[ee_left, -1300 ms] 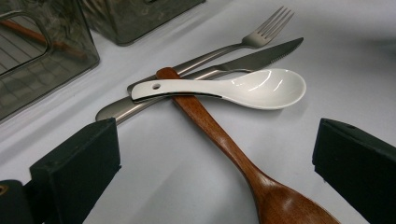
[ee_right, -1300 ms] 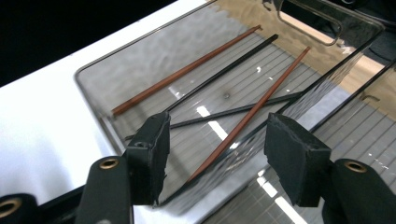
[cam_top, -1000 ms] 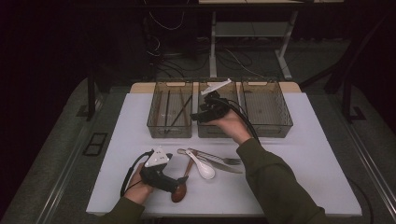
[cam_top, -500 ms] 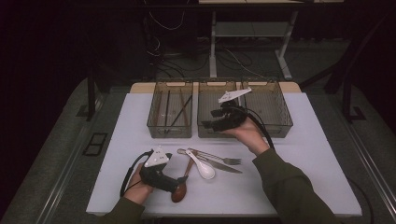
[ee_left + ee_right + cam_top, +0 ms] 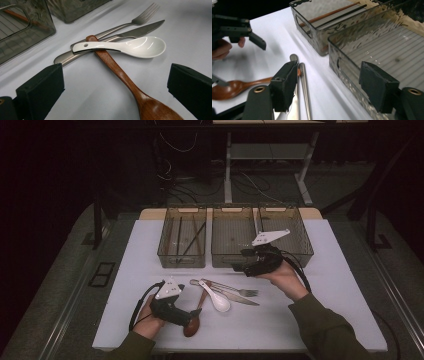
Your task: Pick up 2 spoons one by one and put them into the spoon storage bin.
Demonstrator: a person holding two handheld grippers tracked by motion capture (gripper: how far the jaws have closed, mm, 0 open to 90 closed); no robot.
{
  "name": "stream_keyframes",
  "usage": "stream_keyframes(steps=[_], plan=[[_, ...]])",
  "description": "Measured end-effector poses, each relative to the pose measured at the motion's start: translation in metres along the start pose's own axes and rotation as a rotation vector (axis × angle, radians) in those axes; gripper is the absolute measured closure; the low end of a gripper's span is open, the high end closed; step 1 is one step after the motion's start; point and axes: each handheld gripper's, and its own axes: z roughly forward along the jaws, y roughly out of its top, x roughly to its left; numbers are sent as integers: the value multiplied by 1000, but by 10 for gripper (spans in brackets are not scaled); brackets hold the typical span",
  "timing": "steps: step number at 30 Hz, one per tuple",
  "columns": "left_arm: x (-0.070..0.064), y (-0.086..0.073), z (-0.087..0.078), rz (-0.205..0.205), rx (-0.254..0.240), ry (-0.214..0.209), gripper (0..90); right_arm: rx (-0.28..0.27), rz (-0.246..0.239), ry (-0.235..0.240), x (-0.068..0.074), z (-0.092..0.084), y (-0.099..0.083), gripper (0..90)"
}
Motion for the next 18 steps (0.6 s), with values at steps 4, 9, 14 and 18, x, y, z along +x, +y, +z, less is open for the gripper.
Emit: stream_keyframes(steps=[4,9,14,18], plan=[[1,0,0,-3,-1,-1,0,-10,2,-4,2,-11,-13,283],[0,0,-1,-5,-2,-1,0,-6,18,-34,4,-22,-30,258],[1,0,-2,-12,-13,-5,0,-17,42,-45,4,-34,-48,241],[1,1,-2,-9,-13,-8,0,-34,63,-63,6,-44,-61,223]])
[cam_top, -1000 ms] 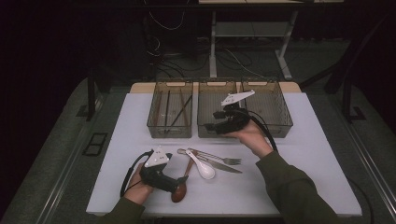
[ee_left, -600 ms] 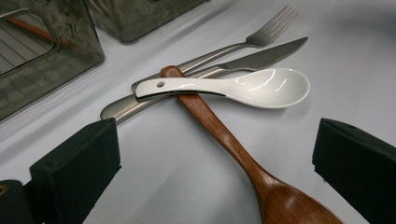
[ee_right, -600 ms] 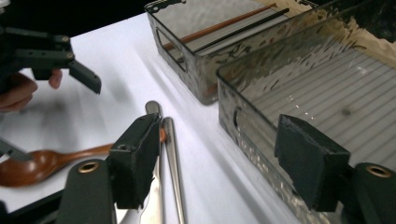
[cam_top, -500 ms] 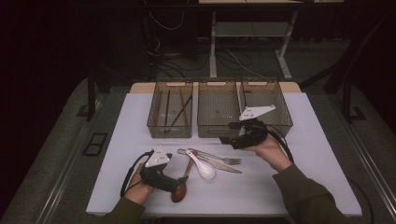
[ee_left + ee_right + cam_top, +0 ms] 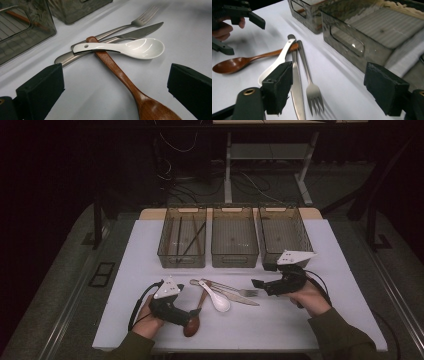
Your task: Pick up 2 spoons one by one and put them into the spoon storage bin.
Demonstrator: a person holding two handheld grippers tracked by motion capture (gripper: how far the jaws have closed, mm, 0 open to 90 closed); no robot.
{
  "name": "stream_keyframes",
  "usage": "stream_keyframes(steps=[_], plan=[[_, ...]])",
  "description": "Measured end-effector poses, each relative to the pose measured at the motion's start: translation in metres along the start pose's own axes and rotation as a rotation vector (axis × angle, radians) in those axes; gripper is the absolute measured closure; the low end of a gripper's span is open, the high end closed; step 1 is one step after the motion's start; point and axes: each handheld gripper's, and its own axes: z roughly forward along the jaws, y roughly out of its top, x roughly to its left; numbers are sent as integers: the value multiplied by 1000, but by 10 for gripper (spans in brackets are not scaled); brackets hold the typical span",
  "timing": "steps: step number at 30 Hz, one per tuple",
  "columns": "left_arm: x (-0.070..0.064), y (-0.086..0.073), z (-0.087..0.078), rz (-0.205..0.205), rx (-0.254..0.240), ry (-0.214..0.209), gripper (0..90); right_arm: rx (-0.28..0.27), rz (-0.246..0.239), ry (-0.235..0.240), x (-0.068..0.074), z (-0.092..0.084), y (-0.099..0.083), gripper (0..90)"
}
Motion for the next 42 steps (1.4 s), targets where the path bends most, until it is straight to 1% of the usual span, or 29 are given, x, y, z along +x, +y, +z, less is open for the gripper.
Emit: stream_keyframes(steps=[2,4,9,10,13,16,18,22,23,24,28,30,32,35,36,38,39,42], plan=[[-1,1,0,1,3,5,0,-10,5,-14,0,-5,-7,209],[-1,1,0,1,1,3,0,-12,11,-17,-1,-9,-14,201],[0,2,-2,-11,-8,7,0,-24,9,-38,-1,-20,-30,190],[0,2,-2,-14,-13,8,0,-25,10,-37,0,-22,-33,189],[2,2,-3,-18,-15,12,0,-17,-2,-37,1,-26,-43,186],[2,2,-3,-27,-22,2,0,-13,5,-32,1,-30,-53,180],[2,3,-3,-30,-24,-6,0,-6,12,-39,0,-33,-59,180],[1,4,-3,-26,-33,-7,0,-5,19,-62,-1,-39,-71,180],[0,4,-3,-29,-31,-1,0,-8,21,-75,-2,-41,-73,180],[0,4,-2,-27,-22,-5,0,-8,25,-87,-3,-42,-75,180],[0,5,-3,-21,-14,-17,0,2,37,-113,-4,-48,-83,180],[1,7,-4,-10,-13,-25,0,6,44,-115,-4,-51,-86,180],[3,10,-5,-13,-17,-31,0,7,42,-116,-3,-54,-88,180],[5,13,-4,-11,-9,-22,0,8,38,-112,-3,-57,-91,180],[6,14,-3,-15,-14,-24,7,10,35,-111,-3,-58,-91,180],[9,18,-2,-10,-15,-21,129,12,34,-111,-2,-58,-91,180],[10,19,-1,-17,-15,-9,155,10,28,-112,-2,-58,-91,180],[13,25,2,-10,-24,0,219,10,25,-110,0,-57,-89,180]])
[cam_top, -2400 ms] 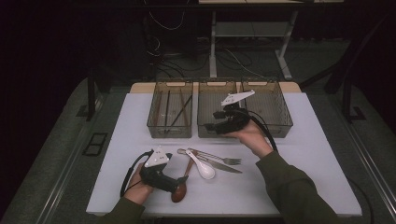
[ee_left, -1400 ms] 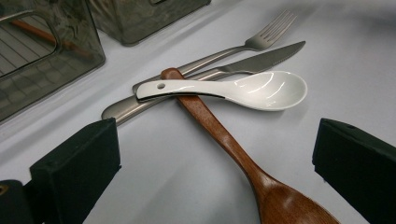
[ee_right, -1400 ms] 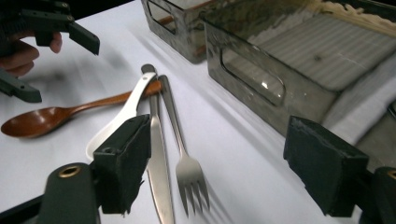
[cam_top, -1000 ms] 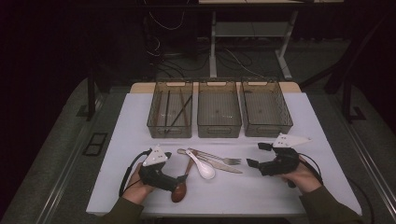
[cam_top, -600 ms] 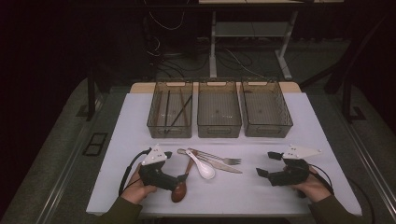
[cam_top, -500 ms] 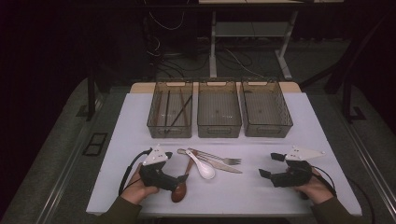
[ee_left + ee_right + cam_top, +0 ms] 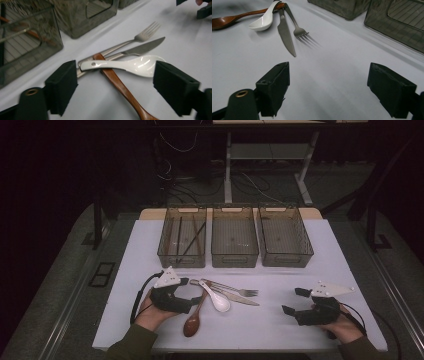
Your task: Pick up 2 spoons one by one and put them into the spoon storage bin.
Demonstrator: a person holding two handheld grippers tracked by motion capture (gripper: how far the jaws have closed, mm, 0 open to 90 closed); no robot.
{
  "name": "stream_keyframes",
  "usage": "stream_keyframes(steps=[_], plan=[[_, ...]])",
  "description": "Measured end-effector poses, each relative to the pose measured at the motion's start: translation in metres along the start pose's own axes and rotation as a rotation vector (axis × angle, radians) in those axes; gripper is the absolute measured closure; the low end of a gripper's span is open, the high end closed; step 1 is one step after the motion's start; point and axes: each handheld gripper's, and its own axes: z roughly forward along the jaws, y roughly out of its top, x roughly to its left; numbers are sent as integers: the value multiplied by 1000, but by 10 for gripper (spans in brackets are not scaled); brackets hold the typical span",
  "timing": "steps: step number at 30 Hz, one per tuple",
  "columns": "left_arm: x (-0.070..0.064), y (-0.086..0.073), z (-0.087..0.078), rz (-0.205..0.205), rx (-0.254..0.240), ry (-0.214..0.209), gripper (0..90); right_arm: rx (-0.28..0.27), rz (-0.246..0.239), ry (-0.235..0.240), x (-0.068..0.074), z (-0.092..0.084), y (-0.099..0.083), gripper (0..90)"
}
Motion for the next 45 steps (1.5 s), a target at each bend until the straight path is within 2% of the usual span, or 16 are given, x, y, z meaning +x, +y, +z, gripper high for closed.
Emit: stream_keyframes(steps=[3,6,12,17,25,32,40,45], plan=[[3,4,2,-4,-11,-3,301,4,-5,0,1,0,0,180],[6,7,6,-11,-8,-8,431,-2,1,-3,-1,0,0,180],[15,12,24,-12,47,-31,705,-5,1,-6,-1,-1,0,180],[22,15,40,-9,91,-41,877,-3,-4,-7,-1,0,0,180],[24,21,60,4,124,-43,885,-5,-7,-11,0,0,0,180],[20,20,69,7,159,-53,885,-10,2,-8,-3,0,-1,180],[18,19,65,33,201,-67,885,-16,5,-4,-3,-1,1,180],[15,16,59,34,216,-71,885,-14,8,-10,-3,-1,0,180]])
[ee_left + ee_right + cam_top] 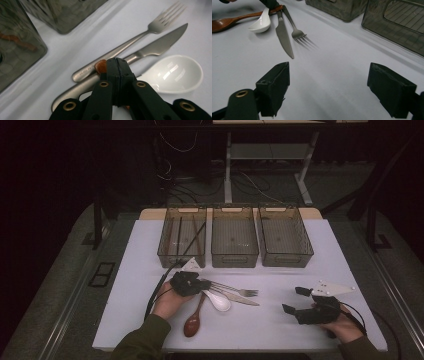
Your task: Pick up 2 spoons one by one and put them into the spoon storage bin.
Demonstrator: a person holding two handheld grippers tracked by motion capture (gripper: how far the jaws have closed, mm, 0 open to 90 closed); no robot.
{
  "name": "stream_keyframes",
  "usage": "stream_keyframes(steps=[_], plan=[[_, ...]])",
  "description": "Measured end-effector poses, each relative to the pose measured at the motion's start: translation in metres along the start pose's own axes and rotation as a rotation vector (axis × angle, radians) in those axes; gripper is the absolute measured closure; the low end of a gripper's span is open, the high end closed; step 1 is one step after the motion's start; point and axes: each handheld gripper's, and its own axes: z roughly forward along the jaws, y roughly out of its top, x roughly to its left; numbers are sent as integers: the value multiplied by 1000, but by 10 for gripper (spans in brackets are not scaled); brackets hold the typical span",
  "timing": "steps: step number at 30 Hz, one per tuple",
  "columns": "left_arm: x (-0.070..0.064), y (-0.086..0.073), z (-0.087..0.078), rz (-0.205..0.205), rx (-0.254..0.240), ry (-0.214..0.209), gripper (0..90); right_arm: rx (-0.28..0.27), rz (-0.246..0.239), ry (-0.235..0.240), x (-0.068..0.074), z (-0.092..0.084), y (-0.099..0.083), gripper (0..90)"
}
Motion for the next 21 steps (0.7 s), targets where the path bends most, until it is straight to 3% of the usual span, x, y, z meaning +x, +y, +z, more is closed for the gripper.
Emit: stream_keyframes(steps=[8,14,18,21], plan=[[-7,-10,-12,2,27,-8,885,-1,-8,4,0,0,0,180],[-13,-11,-16,6,9,-21,882,0,-10,0,2,0,1,180],[-16,-5,-17,1,-49,-42,797,1,-13,1,2,0,1,180],[-19,1,-11,-8,-69,-80,676,2,-13,0,2,0,2,180]])
